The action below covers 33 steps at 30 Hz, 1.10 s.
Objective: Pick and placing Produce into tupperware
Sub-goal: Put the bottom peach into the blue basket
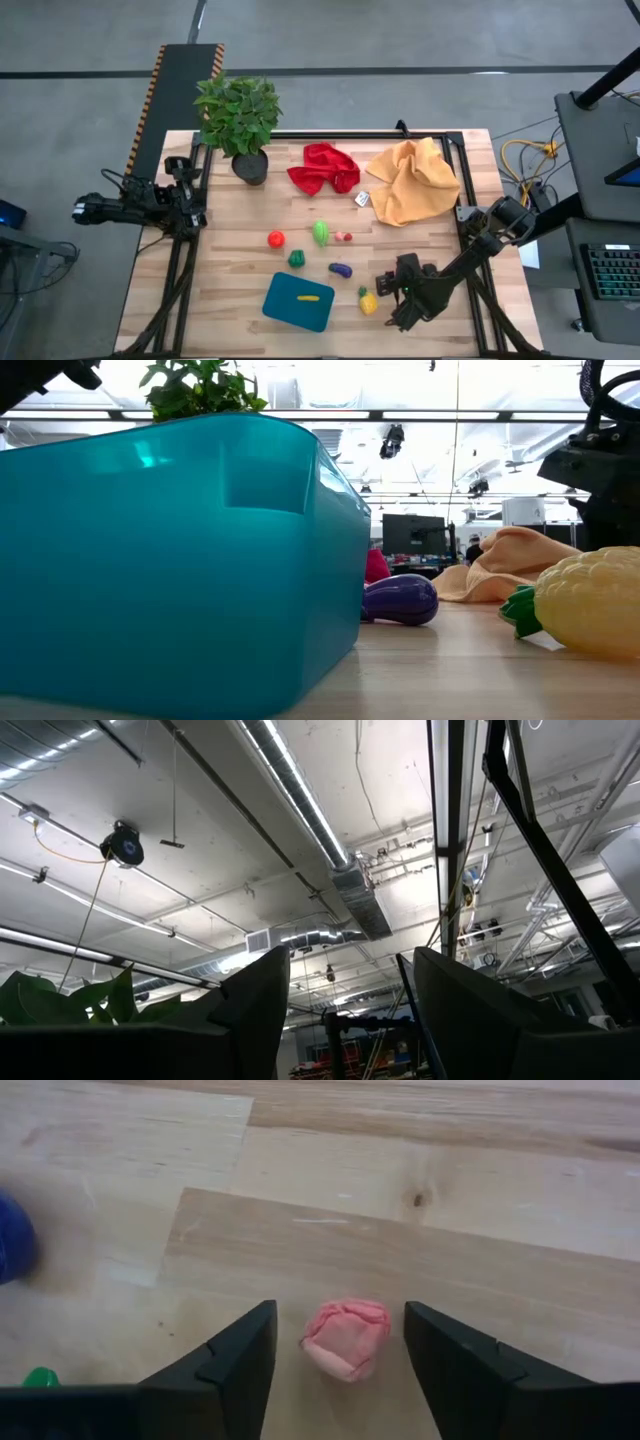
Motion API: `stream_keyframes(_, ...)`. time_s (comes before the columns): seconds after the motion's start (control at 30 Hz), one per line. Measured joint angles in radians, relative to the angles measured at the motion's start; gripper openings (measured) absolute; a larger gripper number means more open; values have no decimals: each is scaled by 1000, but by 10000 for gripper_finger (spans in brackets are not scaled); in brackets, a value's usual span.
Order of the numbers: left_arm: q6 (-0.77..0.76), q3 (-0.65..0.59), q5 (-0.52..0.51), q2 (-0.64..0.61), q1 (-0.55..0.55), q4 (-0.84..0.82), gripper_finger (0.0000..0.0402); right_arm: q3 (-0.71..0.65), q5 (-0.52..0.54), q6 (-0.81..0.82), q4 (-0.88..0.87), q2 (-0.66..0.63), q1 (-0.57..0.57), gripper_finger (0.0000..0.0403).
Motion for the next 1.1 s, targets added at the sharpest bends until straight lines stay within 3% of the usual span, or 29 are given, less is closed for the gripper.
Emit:
stream_keyframes(0.63,0,0,0,0,0,3,199,30,-55,-79,6,1,-3,84)
stream_keyframes(1.1,-1,0,0,0,0,8,199,69,-39,-181,-4,-13,-3,71)
